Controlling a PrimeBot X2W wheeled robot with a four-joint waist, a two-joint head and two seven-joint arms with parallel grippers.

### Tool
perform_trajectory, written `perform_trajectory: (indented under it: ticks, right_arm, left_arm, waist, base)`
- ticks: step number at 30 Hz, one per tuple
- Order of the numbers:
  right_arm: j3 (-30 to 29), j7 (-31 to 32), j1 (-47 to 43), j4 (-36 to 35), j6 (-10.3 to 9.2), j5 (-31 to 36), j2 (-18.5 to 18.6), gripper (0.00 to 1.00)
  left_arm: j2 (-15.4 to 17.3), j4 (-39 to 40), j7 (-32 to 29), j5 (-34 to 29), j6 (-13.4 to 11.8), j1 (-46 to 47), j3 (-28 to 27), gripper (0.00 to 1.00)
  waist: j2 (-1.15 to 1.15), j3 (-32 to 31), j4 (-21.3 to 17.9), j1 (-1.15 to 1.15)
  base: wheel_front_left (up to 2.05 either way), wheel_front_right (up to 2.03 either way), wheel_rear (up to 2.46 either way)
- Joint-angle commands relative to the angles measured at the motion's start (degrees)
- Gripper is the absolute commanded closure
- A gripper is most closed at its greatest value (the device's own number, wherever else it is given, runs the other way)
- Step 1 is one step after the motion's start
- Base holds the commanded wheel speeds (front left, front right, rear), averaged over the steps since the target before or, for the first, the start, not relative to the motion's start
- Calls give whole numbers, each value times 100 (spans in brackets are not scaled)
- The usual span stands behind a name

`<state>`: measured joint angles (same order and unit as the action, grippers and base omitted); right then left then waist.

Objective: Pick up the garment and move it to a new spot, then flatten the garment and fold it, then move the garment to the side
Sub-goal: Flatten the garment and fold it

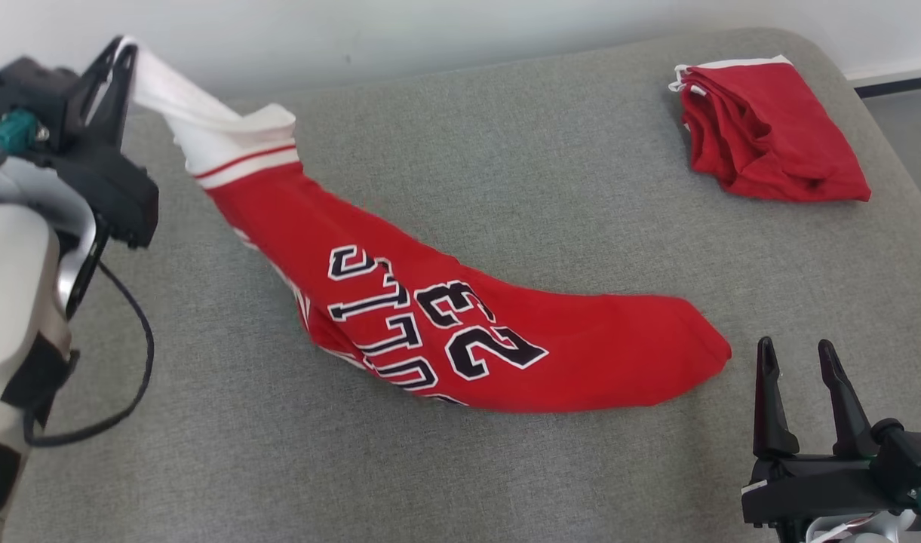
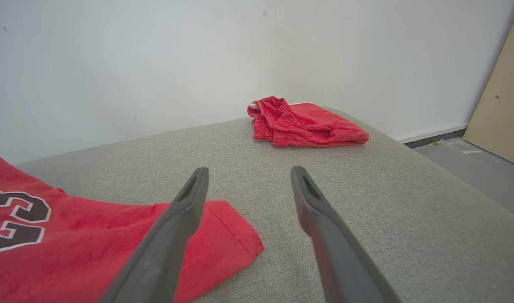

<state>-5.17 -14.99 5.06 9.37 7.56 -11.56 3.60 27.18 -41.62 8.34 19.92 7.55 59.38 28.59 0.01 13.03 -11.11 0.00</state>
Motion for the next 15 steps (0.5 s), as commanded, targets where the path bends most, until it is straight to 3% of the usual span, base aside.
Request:
perform_trajectory:
  ticks: [1,15]
  right_arm:
    - [-2,-25,48,7,-14,14,-1,0]
    - [22,-26,11,-24,-14,-46,-28,0]
  left_arm:
    - [-3,-15,32,-15,-16,195,52,100]
    - [-104,-576,53,75,-16,1147,396,100]
  waist:
    - [-1,-44,18,0]
    - [-1,1,-162,0]
  base:
    - [0,0,0]
    - [0,0,0]
